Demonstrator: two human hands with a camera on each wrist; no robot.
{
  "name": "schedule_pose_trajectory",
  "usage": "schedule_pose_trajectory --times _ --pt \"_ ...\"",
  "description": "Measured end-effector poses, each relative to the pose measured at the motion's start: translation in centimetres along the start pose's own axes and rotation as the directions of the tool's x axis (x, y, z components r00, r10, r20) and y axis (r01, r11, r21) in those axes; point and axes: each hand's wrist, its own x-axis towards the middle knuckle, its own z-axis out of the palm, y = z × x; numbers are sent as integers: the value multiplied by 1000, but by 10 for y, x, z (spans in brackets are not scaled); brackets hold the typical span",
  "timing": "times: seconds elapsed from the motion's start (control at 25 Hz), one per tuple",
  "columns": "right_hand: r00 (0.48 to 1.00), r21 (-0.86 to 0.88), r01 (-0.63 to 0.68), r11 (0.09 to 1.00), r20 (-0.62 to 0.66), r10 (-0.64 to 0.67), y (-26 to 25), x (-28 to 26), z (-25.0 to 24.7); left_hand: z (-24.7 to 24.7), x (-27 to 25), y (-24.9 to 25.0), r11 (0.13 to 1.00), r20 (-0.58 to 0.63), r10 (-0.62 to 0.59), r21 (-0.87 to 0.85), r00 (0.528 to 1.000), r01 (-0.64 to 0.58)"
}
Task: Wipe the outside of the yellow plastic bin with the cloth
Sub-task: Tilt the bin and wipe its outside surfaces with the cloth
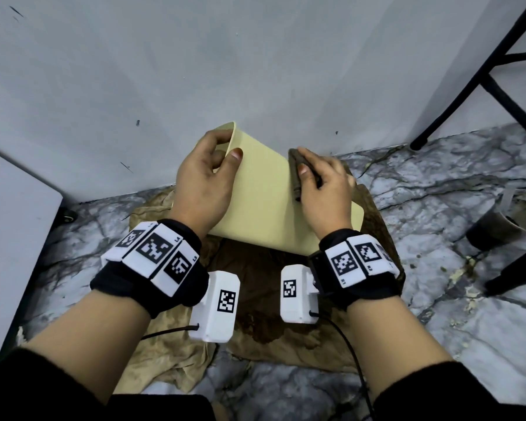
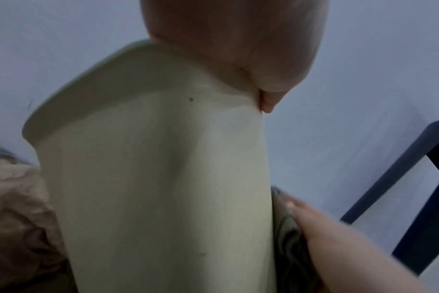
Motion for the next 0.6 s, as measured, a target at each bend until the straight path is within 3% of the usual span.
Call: schedule_pose_trajectory --times 0.28,0.44,0.6 --pt "966 -75 -258 963 -14 257 54 8 -25 -6 -1 1 998 -24 -46 -53 999 45" --pt "922 -61 -382 922 -88 376 79 8 -31 -4 0 1 995 6 -64 -70 998 64" --pt "896 8 -429 903 -124 427 81 7 -30 2 3 0 998 30 -44 -52 999 46"
